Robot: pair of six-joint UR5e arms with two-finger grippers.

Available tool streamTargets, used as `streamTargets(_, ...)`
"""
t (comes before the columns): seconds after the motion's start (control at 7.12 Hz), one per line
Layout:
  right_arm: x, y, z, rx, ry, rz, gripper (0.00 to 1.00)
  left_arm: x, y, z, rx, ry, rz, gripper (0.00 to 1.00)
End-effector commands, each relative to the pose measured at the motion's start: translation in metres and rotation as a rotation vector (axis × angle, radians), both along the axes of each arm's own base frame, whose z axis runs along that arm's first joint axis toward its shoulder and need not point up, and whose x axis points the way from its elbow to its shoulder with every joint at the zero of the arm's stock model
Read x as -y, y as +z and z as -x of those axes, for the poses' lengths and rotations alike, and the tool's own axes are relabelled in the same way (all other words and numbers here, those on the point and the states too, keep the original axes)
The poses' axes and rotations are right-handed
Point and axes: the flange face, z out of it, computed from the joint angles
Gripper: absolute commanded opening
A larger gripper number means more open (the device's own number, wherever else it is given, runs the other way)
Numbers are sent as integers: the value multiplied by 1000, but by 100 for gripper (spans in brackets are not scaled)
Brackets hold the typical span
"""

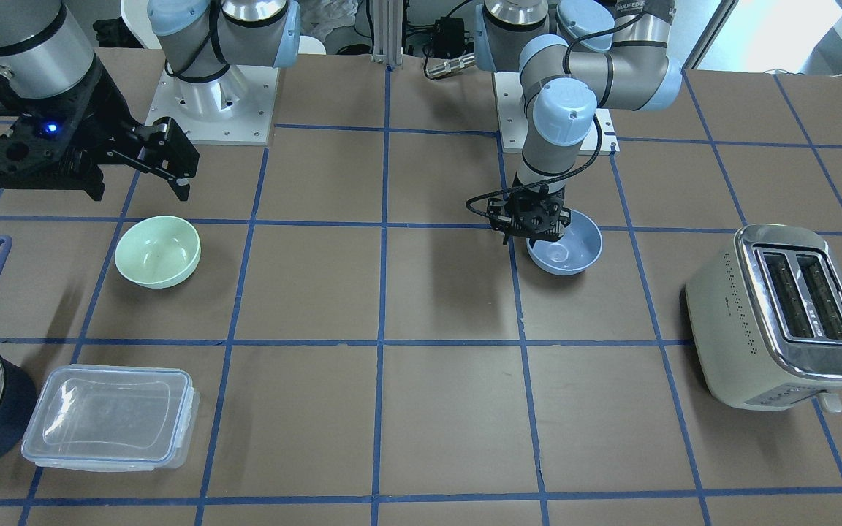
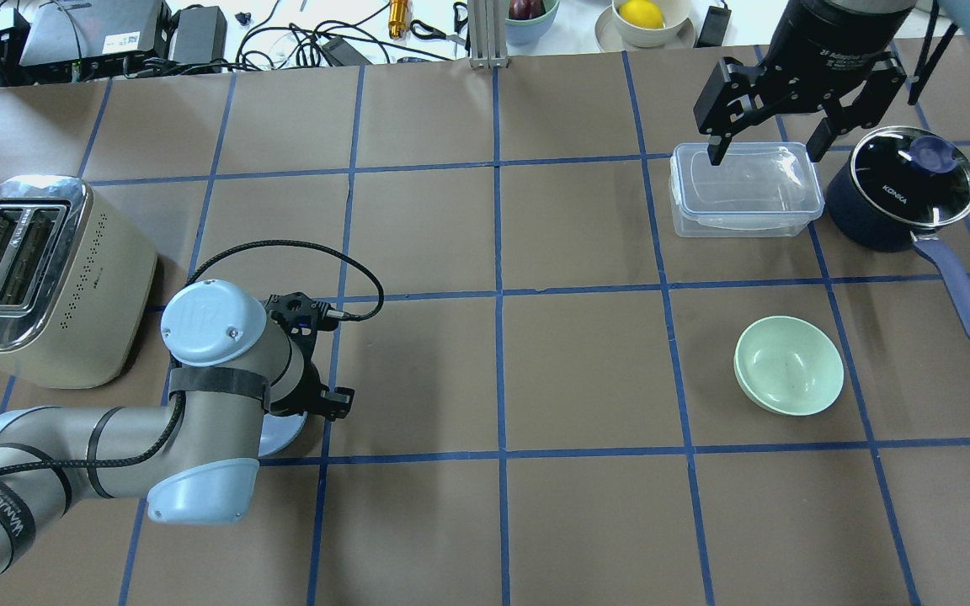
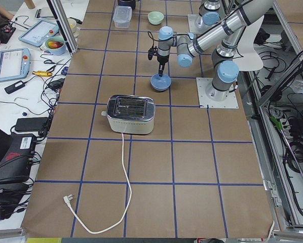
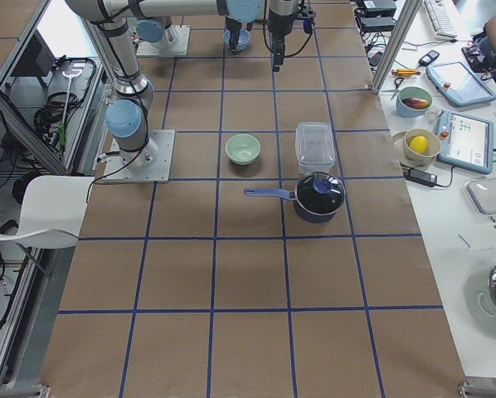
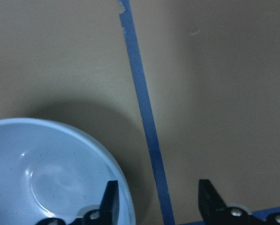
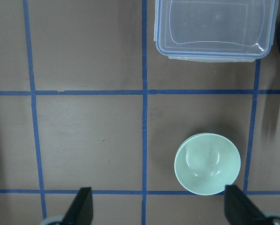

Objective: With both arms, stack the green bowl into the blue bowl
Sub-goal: 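Grasp the blue bowl rim with left gripper while right descends to green bowl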

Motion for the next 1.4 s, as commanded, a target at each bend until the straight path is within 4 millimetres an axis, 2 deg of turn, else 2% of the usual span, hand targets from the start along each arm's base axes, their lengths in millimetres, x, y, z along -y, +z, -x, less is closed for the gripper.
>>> streamTargets(0.0,5,-12,30,2,15,-26,100,12,6,2,-14,84,21,0)
streamTargets(0.14,5,-38,58,16,52,-62,100,19,21,5,-5,135,54,0)
streamTargets(0.28,4,-66,99,26,63,-71,100,32,35,24,-25,150,88,0)
streamTargets(0.42,-2,-106,135,37,70,-70,100,46,56,54,-35,178,100,0)
streamTargets(0.56,-17,-155,160,42,78,-70,100,72,75,79,-55,249,100,0)
streamTargets(0.7,-32,-191,180,-5,109,-65,100,97,86,112,-163,338,84,0)
streamTargets(0.84,-53,-224,192,6,111,-99,100,113,81,144,-195,391,75,0)
streamTargets(0.98,-72,-253,191,20,91,-120,100,135,79,171,-207,432,78,0)
streamTargets(1.12,-84,-275,186,11,96,-97,96,153,73,199,-218,489,75,0)
streamTargets(1.26,-95,-291,180,7,102,-86,77,168,62,222,-219,511,70,0)
